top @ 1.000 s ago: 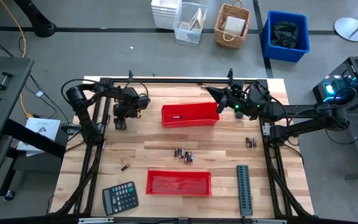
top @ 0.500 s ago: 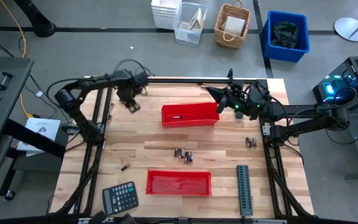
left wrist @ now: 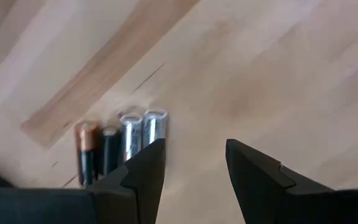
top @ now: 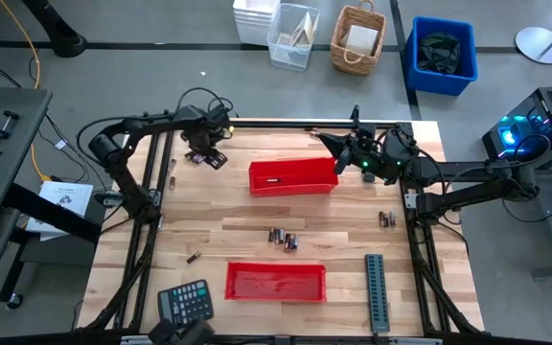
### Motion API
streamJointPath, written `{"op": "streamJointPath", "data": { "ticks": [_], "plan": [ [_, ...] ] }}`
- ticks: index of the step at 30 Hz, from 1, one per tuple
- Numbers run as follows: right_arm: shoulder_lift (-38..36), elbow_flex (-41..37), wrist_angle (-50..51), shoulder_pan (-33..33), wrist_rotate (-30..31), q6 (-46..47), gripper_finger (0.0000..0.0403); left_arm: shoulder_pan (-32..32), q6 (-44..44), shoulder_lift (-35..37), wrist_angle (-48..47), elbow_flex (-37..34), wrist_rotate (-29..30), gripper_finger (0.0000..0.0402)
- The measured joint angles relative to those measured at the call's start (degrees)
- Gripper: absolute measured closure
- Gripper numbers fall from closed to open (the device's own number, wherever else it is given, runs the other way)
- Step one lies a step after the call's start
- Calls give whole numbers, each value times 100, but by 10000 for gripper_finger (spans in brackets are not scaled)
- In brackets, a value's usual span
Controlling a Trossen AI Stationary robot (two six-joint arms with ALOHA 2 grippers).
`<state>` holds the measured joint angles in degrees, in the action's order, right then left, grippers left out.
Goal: Sort batteries
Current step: Put the silver battery into the top red bin
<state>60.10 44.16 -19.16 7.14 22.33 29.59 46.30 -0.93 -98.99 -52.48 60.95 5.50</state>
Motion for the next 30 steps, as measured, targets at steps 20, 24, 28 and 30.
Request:
{"op": "streamJointPath", "data": {
  "ticks": [20,24,28,30],
  "plan": [
    [0,0,0,0,17,17,402,-26,101,-383,-4,-1,408,241],
    [0,0,-2,0,19,15,402,-26,89,-505,-14,-1,406,241],
    [0,0,-34,0,19,8,402,-29,77,-602,-44,19,349,244],
    [0,0,-41,0,20,6,402,-51,179,-623,-95,22,264,260]
  ]
}}
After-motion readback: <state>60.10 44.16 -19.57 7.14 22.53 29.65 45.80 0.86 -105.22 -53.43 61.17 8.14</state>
